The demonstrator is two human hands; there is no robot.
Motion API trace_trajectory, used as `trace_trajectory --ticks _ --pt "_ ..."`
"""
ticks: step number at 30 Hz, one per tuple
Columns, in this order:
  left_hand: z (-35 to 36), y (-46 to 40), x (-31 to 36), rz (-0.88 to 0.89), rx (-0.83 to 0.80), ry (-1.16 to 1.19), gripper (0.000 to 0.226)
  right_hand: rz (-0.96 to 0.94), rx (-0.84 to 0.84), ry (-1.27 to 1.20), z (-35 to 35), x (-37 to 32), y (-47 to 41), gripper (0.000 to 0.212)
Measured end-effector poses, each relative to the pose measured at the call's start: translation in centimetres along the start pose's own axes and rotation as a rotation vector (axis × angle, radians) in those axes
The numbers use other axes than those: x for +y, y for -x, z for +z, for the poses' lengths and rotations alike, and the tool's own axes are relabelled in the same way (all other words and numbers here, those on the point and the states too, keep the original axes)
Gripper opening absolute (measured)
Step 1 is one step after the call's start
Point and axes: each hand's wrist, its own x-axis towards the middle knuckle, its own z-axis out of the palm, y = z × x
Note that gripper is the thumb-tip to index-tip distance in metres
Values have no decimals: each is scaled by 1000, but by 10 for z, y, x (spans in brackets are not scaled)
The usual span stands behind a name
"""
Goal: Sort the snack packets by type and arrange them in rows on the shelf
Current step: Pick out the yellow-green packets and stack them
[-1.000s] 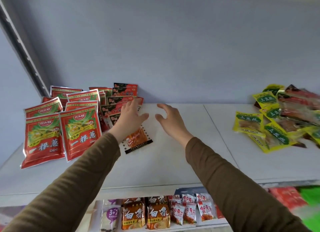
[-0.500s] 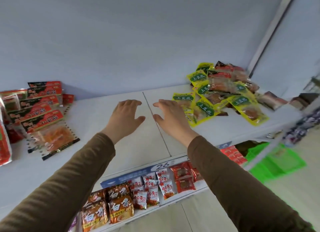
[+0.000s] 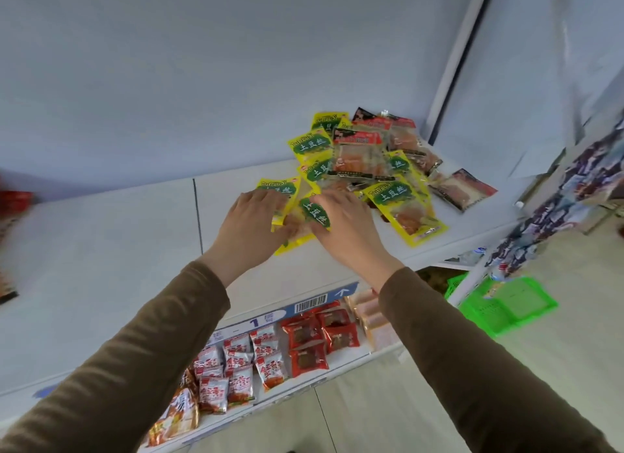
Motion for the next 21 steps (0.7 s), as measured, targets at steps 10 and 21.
trace_trajectory --ticks 10,21 --pt "38 -72 37 73 6 74 54 106 44 21 -16 69 -22 45" --pt "72 -118 85 72 -24 42 51 179 31 -6 -35 160 -44 56"
